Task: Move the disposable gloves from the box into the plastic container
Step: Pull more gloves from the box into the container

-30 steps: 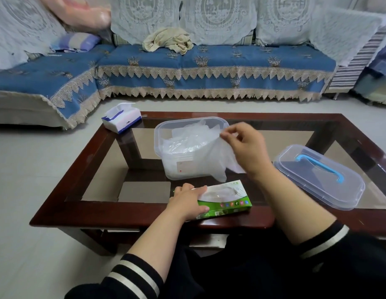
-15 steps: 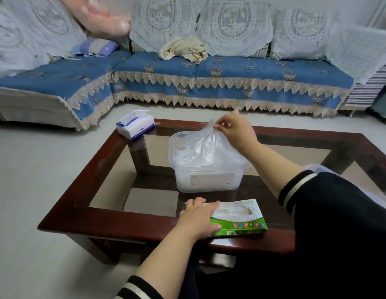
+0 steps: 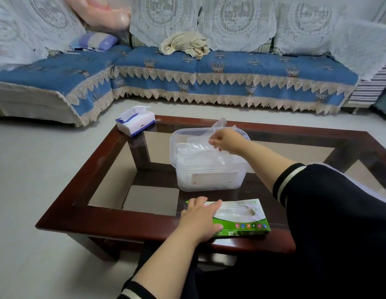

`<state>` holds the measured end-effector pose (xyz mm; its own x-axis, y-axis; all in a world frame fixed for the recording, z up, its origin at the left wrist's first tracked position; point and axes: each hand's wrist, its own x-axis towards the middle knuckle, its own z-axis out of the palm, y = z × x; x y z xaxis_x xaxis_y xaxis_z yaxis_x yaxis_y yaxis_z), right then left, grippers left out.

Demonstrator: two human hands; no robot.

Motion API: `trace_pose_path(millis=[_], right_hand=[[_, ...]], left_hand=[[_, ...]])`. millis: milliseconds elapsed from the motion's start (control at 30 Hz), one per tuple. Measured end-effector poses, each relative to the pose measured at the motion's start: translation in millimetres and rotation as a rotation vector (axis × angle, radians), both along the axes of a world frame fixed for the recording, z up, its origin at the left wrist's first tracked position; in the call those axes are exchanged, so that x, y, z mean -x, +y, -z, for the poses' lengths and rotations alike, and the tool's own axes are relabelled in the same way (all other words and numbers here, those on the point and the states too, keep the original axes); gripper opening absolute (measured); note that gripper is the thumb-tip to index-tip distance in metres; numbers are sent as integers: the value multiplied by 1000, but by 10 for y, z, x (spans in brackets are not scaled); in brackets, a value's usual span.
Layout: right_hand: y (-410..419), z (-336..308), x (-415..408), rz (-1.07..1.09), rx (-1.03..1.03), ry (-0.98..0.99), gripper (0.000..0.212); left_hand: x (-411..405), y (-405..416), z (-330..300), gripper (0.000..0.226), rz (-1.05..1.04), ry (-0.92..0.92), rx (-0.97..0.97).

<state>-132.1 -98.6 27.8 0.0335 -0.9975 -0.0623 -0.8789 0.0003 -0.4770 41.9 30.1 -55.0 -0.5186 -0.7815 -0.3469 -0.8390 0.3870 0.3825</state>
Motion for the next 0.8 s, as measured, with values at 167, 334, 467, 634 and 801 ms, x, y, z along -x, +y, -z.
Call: trace_pose_path(millis=[167,334,467,634,801], right_hand=[[193,-165,106,319,82,-669,26],[779,-357,192,420,445,-1079,29],[1396,-109,40,137,362,-599,34],[1574,614,-69,-117,-92,158,28],[1486,722,-63,-28,-73,-28,24]], left_hand=[[-5,17,-27,71,-14,11,-21],[-17,23,-19,72,-14,27,-36],[-3,22,-9,73,-25,51,-48],[5,-5,14,68,-58,72,-40],[25,-18,23,67,-77,50,-27]])
